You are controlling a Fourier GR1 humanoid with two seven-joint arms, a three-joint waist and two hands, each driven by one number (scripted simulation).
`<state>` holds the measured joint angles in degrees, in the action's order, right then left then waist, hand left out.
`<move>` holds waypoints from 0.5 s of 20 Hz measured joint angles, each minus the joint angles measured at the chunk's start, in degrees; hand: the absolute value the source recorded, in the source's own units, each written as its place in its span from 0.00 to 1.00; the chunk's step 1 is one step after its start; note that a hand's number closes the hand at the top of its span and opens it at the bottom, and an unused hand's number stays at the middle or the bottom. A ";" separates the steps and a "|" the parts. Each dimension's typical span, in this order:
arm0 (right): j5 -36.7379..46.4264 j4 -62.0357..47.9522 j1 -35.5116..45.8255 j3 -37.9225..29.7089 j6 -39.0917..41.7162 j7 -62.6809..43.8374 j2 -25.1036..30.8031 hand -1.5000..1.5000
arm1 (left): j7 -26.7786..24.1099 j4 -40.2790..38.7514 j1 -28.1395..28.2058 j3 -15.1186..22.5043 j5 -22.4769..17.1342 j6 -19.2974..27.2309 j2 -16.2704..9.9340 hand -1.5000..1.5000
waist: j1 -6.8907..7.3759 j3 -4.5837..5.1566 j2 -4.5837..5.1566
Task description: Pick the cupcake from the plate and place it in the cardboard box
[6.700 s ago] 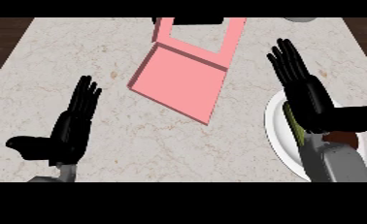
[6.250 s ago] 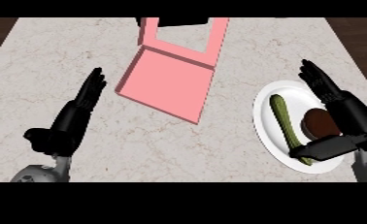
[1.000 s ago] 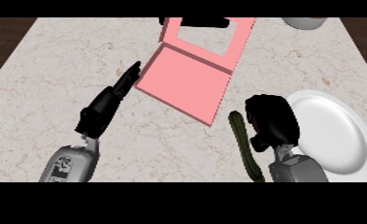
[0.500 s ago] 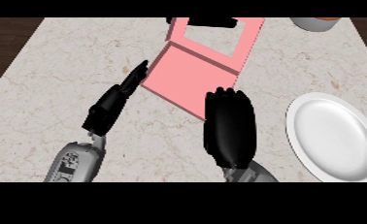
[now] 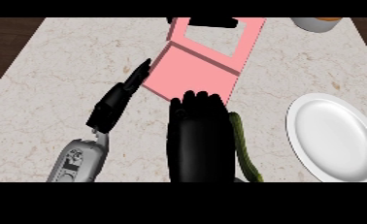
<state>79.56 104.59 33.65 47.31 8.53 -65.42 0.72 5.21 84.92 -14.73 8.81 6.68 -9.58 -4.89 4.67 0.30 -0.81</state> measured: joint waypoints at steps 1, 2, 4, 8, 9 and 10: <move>-0.28 0.06 1.12 0.06 -0.13 -0.84 0.06 1.00 | 0.04 -0.06 -0.09 -0.23 0.01 -0.04 -0.26 0.50 | -0.03 0.01 0.00; -0.31 0.02 2.21 0.07 -0.26 -1.62 0.12 1.00 | -0.12 -0.09 0.00 -0.39 -0.04 -0.14 -0.47 0.50 | -0.06 0.02 -0.01; -0.56 -0.21 4.35 -0.13 -0.39 -2.85 0.21 1.00 | 0.06 -0.22 -0.13 -0.42 -0.14 -0.03 -0.19 0.50 | -0.24 0.03 -0.03; -1.17 -1.73 8.64 -1.88 -0.42 -4.43 0.36 1.00 | -0.62 -0.75 -0.23 -0.92 -0.25 -0.33 -0.68 0.50 | -0.45 0.06 0.08; -1.65 -2.08 9.98 -2.67 -0.27 -4.61 0.39 1.00 | -0.47 -0.70 -0.34 -0.90 -0.23 -0.21 -0.53 0.50 | -0.52 0.05 0.08; -1.98 -2.32 11.02 -3.37 -0.17 -4.80 0.42 1.00 | -0.39 -0.44 -0.22 -0.79 -0.23 -0.19 -0.45 0.50 | -0.57 0.03 0.03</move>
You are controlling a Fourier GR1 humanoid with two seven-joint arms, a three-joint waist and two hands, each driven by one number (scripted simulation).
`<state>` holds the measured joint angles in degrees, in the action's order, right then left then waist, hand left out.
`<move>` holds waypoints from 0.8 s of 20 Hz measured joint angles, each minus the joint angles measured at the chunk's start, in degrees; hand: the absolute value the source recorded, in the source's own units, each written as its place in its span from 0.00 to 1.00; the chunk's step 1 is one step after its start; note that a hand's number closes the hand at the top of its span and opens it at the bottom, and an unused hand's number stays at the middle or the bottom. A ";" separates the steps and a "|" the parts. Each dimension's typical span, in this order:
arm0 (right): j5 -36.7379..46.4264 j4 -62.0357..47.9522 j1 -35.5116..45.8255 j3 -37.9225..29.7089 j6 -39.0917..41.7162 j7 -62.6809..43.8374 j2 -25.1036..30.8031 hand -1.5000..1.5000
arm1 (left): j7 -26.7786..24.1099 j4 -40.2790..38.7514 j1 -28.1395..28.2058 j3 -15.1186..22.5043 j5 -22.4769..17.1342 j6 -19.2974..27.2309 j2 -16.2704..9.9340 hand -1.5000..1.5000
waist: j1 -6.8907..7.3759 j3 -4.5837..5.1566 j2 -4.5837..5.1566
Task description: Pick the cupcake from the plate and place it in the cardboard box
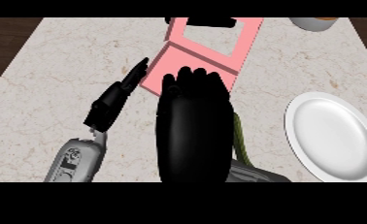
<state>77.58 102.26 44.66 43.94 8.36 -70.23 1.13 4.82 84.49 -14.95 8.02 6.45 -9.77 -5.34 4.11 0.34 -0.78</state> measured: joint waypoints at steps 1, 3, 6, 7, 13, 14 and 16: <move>-0.20 -0.65 0.94 -0.61 -0.03 -0.26 0.00 1.00 | -0.05 0.04 0.08 0.03 0.00 -0.07 -0.02 0.50 | 0.01 0.00 0.02; -1.47 -1.99 3.55 -2.51 0.01 -0.61 0.01 1.00 | 0.03 -0.08 0.14 0.12 0.22 0.06 0.04 0.50 | 0.03 -0.02 0.14; -3.45 -4.53 7.02 -5.13 -0.22 -0.93 -0.01 1.00 | -0.31 -0.10 0.12 0.25 0.37 0.17 0.23 0.50 | 0.15 -0.03 0.29; -4.03 -5.56 8.22 -6.00 -0.39 -1.01 -0.03 1.00 | -0.02 0.19 0.21 0.45 0.35 0.06 0.31 0.50 | 0.21 -0.05 0.31; -6.86 -12.16 14.39 -10.64 -2.05 -1.35 -0.10 1.00 | 0.09 0.98 0.59 0.54 0.62 0.43 0.51 0.50 | -0.01 -0.11 0.53; -7.31 -13.65 15.58 -11.40 -2.20 -1.37 -0.10 1.00 | -0.33 0.89 0.81 0.45 0.64 0.42 0.40 0.50 | -0.07 -0.11 0.60; -7.80 -17.04 18.15 -12.78 -2.36 -1.36 -0.12 1.00 | -0.29 1.14 0.90 0.36 0.60 0.20 0.15 0.50 | -0.11 -0.11 0.70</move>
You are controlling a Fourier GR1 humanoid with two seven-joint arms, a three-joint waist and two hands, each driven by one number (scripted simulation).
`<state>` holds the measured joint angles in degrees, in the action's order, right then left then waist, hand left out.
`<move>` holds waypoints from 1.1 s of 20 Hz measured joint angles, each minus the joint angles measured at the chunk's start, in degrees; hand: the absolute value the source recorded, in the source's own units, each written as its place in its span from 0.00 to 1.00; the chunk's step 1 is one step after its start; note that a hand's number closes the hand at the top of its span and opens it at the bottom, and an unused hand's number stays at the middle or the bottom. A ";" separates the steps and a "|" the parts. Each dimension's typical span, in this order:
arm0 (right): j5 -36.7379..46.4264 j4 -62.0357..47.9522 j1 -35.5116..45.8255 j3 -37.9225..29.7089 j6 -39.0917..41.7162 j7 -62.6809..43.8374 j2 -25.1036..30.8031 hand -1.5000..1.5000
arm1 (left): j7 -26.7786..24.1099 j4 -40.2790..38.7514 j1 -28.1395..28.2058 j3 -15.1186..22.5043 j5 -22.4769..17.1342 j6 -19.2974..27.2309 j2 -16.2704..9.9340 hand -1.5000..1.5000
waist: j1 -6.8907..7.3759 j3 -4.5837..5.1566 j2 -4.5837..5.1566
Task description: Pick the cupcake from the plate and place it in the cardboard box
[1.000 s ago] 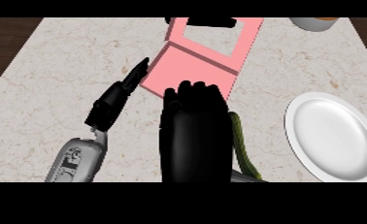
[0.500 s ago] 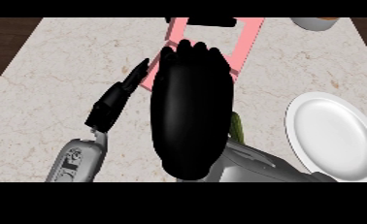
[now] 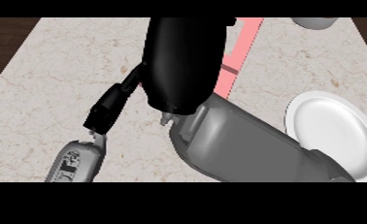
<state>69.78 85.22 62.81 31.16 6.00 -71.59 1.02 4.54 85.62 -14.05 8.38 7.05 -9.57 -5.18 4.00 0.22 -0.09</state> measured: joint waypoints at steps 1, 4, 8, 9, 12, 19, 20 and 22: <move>-0.13 -1.44 0.79 -0.27 -0.08 0.01 -0.01 1.00 | -0.07 -0.39 -0.14 -0.22 -0.06 0.07 0.05 0.50 | -0.15 0.00 0.05; -1.43 -6.39 2.91 -1.23 -0.35 0.31 -0.04 1.00 | -0.17 -0.24 0.17 -0.06 0.22 0.34 0.26 0.50 | -0.40 -0.03 0.17; -3.26 -12.58 4.33 -1.65 -1.30 0.93 -0.09 1.00 | 0.34 0.75 0.43 -0.29 0.16 0.42 0.16 0.50 | -0.69 -0.07 0.26; -3.76 -13.82 4.49 -1.31 -1.71 0.84 -0.08 1.00 | 0.02 0.86 0.77 -0.42 -0.02 0.11 -0.09 0.50 | -0.61 -0.08 0.29; -4.47 -18.84 4.06 -1.76 -3.77 1.81 -0.14 1.00 | 0.62 1.25 0.79 -0.24 0.12 0.26 0.17 0.50 | -0.67 -0.10 0.46; -8.99 -23.37 -0.68 -7.12 -10.67 3.73 -0.21 0.00 | 0.85 1.29 -0.39 -0.40 0.19 0.45 0.57 0.50 | -0.61 -0.19 0.85; -9.76 -23.73 -1.36 -7.54 -11.80 4.02 -0.23 0.00 | 0.86 1.16 -0.42 -0.51 0.19 0.51 0.57 0.50 | -0.60 -0.20 0.84; -10.82 -24.75 -2.66 -8.02 -14.79 5.04 -0.25 0.00 | 1.26 1.21 -0.68 -0.67 0.03 0.34 0.50 0.50 | -0.63 -0.21 0.83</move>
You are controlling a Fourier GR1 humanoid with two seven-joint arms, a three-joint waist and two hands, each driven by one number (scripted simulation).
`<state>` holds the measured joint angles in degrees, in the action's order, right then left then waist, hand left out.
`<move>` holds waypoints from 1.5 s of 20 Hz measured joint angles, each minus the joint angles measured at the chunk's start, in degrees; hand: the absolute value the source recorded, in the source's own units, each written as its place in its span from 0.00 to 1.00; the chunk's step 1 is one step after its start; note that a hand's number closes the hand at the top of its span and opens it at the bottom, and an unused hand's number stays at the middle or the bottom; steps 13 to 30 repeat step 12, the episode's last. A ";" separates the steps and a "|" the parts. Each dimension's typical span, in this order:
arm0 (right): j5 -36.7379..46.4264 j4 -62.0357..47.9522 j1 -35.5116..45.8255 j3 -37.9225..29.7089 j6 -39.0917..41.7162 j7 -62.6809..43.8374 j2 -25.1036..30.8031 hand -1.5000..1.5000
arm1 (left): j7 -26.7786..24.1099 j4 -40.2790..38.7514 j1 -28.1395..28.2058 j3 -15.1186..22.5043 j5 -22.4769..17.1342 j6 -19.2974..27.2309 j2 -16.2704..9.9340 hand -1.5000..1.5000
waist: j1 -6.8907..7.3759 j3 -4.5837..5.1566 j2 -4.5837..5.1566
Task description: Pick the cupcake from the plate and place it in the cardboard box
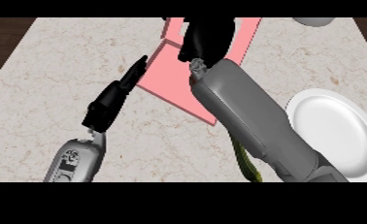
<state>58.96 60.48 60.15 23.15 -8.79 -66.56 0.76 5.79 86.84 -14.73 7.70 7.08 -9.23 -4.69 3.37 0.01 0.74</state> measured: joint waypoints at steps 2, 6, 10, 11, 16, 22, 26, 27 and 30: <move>-0.92 -0.19 -1.17 0.12 -3.65 0.93 -0.02 0.00 | 0.16 0.09 0.16 0.16 -0.02 -0.07 0.15 0.50 | 0.00 0.00 -0.07; 0.14 1.18 -3.15 -1.35 -13.52 4.00 -0.10 0.00 | -0.57 -0.52 0.62 0.02 0.31 0.25 0.19 0.50 | -0.45 -0.04 -0.12; 2.23 4.44 -5.12 -3.41 -24.80 6.38 -0.19 0.00 | -0.67 0.08 1.36 -0.53 0.00 -0.01 -0.41 0.50 | -0.81 -0.07 -0.42; 2.47 5.54 -5.84 -3.81 -27.39 6.93 -0.23 0.00 | -0.52 0.10 1.24 -0.69 -0.03 0.02 -0.47 0.50 | -1.08 -0.08 -0.49; 2.66 6.97 -6.71 -4.32 -29.62 7.28 -0.26 0.00 | -0.78 -0.04 1.55 -0.99 -0.04 0.06 -0.70 0.50 | -1.45 -0.08 -0.60; 2.66 6.97 -6.71 -4.32 -29.62 7.28 -0.26 0.00 | -0.78 -0.04 1.55 -0.99 -0.04 0.06 -0.70 0.50 | -1.45 -0.08 -0.60; 2.66 6.97 -6.71 -4.32 -29.62 7.28 -0.26 0.00 | -0.78 -0.04 1.55 -0.99 -0.04 0.06 -0.70 0.50 | -1.45 -0.08 -0.60; 2.66 6.97 -6.71 -4.32 -29.62 7.28 -0.26 0.00 | -0.78 -0.04 1.55 -0.99 -0.04 0.06 -0.70 0.50 | -1.45 -0.08 -0.60; 2.66 6.97 -6.71 -4.32 -29.62 7.28 -0.26 0.00 | -0.78 -0.04 1.55 -0.99 -0.04 0.06 -0.70 0.50 | -1.45 -0.08 -0.60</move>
